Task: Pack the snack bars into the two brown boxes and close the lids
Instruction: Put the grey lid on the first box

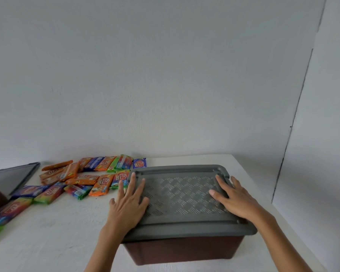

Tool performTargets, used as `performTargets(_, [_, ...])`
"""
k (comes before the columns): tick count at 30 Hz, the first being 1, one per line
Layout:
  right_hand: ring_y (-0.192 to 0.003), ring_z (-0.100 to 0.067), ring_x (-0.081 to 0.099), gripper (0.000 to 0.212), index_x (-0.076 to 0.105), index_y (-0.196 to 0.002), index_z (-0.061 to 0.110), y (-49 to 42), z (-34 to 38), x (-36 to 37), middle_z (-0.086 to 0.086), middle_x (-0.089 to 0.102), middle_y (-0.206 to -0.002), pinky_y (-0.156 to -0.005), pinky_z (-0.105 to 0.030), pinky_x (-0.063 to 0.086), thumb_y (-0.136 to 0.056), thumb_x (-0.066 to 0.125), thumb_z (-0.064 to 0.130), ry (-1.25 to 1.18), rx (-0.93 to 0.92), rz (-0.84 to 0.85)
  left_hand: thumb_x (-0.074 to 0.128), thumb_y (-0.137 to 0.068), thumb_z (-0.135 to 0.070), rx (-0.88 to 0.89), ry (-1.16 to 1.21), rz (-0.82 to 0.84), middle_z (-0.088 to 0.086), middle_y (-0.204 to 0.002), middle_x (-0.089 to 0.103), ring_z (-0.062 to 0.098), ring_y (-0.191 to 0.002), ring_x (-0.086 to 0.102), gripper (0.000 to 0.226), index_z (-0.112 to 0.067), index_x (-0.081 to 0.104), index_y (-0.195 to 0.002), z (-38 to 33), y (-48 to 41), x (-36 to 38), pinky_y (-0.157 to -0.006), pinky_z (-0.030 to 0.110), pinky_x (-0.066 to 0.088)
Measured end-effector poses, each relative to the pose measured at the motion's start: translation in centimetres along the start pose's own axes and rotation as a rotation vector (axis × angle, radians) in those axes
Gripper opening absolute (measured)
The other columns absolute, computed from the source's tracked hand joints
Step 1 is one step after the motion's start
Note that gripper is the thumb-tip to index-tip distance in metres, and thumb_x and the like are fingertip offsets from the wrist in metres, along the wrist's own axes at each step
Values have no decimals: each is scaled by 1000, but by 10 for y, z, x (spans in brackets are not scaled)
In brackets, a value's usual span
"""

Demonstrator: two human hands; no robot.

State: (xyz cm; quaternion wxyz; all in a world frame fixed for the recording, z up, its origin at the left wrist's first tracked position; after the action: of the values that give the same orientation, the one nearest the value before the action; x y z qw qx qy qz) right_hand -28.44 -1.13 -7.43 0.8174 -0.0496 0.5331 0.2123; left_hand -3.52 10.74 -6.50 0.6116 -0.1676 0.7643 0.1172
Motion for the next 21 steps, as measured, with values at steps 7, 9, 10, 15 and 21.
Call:
performTargets(7, [-144,-25,-19,64,0,-148,37,-24,3,-7,4,-33,-151,-114,-50,16,-95,29,56,99,-29,-20,-20,-53,-88,24,-203,37,2,-155,1,32,-143,-2,105,-37,-13,-145,3,-27,-7,-110,58,-10])
performTargets(9, [-144,-25,-17,61,-3,-148,37,-29,4,-6,2,-32,-152,-114,-52,13,-97,28,48,94,-26,-4,-35,-27,-86,50,-219,9,7,-151,9,33,-142,2,130,-37,-12,-145,-2,-31,-7,-109,58,-13])
performTargets(10, [-145,-25,-14,60,-4,-148,39,-30,6,-6,1,-28,-154,-114,-53,11,-97,28,46,86,-20,9,-36,-25,-85,65,-213,-2,8,-150,10,32,-142,1,131,-37,-12,-145,-3,-33,-6,-109,57,-14])
performTargets(15, [-145,-32,-8,55,-8,-145,45,-38,18,-1,-2,-27,-154,-113,-54,16,-98,20,49,114,-32,26,-32,-24,-88,147,-165,47,0,-154,-23,22,-142,-22,134,-35,-11,-145,-6,-40,-2,-114,53,-9])
performTargets(21, [-144,-39,-4,66,-5,-145,46,-41,21,0,-1,-24,-155,-113,-51,19,-89,24,66,158,-59,41,-11,-36,-96,114,-153,122,0,-156,-9,30,-143,-5,122,-40,-7,-145,-6,-48,-5,-114,56,6])
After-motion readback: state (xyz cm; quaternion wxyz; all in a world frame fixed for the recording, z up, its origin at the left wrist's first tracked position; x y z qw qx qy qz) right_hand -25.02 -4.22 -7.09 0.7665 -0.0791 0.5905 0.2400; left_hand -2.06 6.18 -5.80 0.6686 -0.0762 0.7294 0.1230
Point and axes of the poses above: each hand's wrist, its own y-axis away from the middle knuckle, its own x-axis out of the palm, z = x × y, the point moved 8 cm from there along -y, towards the middle knuckle
